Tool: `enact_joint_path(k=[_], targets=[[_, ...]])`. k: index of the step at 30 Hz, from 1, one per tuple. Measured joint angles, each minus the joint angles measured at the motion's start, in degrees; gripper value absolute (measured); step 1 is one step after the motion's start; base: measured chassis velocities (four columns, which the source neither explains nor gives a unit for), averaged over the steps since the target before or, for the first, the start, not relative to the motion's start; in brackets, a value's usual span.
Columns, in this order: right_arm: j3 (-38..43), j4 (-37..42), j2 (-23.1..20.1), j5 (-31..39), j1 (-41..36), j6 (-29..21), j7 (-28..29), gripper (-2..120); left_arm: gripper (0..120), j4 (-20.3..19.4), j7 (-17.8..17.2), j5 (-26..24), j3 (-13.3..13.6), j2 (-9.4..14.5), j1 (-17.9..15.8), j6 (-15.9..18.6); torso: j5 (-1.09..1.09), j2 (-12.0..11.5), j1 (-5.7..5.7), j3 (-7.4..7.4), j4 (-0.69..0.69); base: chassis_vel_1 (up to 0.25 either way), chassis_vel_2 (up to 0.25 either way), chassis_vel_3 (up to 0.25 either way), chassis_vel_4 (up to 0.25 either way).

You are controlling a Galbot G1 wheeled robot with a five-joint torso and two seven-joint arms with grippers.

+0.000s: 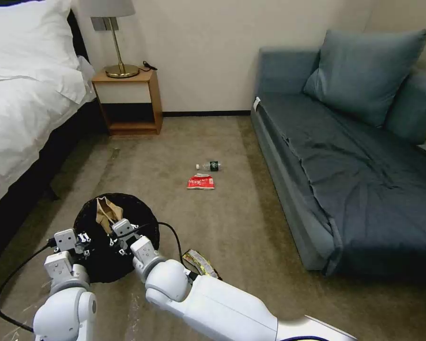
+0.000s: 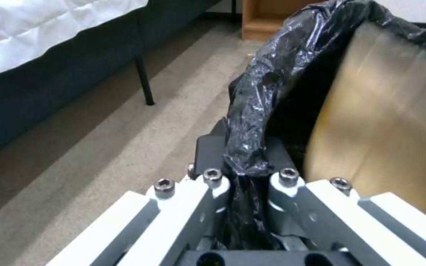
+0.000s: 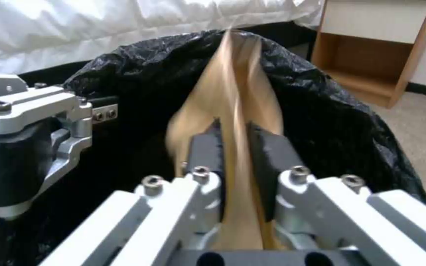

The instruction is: Pick up the trash bin, then pick up the garbage on the floor and place it into the trash bin.

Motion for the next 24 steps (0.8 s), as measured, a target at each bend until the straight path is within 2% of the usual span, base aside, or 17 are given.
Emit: enact_joint_path(k=[2, 4, 7, 8, 10, 11, 13, 14, 16, 17, 19, 24], targets=[[0.1, 0.3, -0.1, 0.0, 0.0, 0.0, -0.1, 29, 4, 0.0, 0.0, 0.1, 0.1, 0.0, -0.1, 0.0, 0.01, 0.0, 0.00, 0.00, 0.00, 0.000, 0.000, 0.000, 0.000], [0.2, 0.3, -0.1, 0.0, 0.0, 0.0, -0.1, 32, 4, 0.0, 0.0, 0.1, 0.1, 0.0, -0.2, 0.0, 0.01, 0.0, 0.00, 0.00, 0.00, 0.000, 0.000, 0.000, 0.000], [0.4, 0.3, -0.1, -0.2, -0.2, 0.0, -0.1, 47, 4, -0.1, 0.0, 0.2, 0.1, 0.0, -0.3, 0.1, 0.01, 0.0, 0.00, 0.00, 0.00, 0.000, 0.000, 0.000, 0.000], [0.4, 0.3, -0.1, -0.2, -0.2, 0.0, -0.1, 47, 4, -0.1, 0.0, 0.2, 0.1, 0.0, -0.3, 0.1, 0.01, 0.0, 0.00, 0.00, 0.00, 0.000, 0.000, 0.000, 0.000], [1.5, 0.8, -0.2, -0.3, -0.1, 0.0, -0.1, 58, 4, -0.1, 0.1, 0.2, 0.0, 0.1, -0.3, 0.1, 0.01, 0.0, 0.00, 0.00, 0.01, 0.000, 0.000, 0.000, 0.000], [1.5, 0.8, -0.2, -0.3, -0.1, 0.0, -0.1, 58, 4, -0.1, 0.1, 0.2, 0.0, 0.1, -0.3, 0.1, 0.01, 0.0, 0.00, 0.00, 0.01, 0.000, 0.000, 0.000, 0.000], [4.2, 2.7, -1.7, 0.0, 0.4, -1.0, -0.2, 70, 4, -0.1, 0.1, 0.1, -0.1, 0.3, -0.2, 0.2, 0.01, 0.0, 0.00, 0.00, 0.01, 0.000, 0.000, 0.000, 0.000], [4.2, 2.7, -1.7, 0.0, 0.4, -1.0, -0.2, 70, 4, -0.1, 0.1, 0.1, -0.1, 0.3, -0.2, 0.2, 0.01, 0.0, 0.00, 0.00, 0.01, 0.000, 0.000, 0.000, 0.000], [7.3, 4.9, -3.8, 0.8, 0.7, -2.1, -0.2, 79, 4, -0.1, 0.1, 0.0, -0.2, 0.4, -0.1, 0.2, 0.02, 0.0, 0.00, 0.00, 0.02, 0.000, 0.000, 0.000, 0.000], [7.3, 4.9, -3.8, 0.8, 0.7, -2.1, -0.2, 79, 4, -0.1, 0.1, 0.0, -0.2, 0.4, -0.1, 0.2, 0.02, 0.0, 0.00, 0.00, 0.02, 0.000, 0.000, 0.000, 0.000], [14.5, 7.0, -8.3, 1.8, 0.1, -2.9, -1.3, 92, 4, -0.1, 0.2, 0.0, -0.3, 0.8, -0.2, 0.2, 0.02, 0.0, 0.00, 0.00, -0.01, 0.000, 0.000, 0.000, 0.000], [19.2, 5.8, -12.1, 1.4, -2.7, -3.0, -3.8, 99, 4, 0.0, 0.2, 0.0, 0.1, 0.7, -0.2, 0.2, 0.03, 0.0, 0.00, 0.00, -0.01, 0.000, 0.000, 0.000, 0.000]])
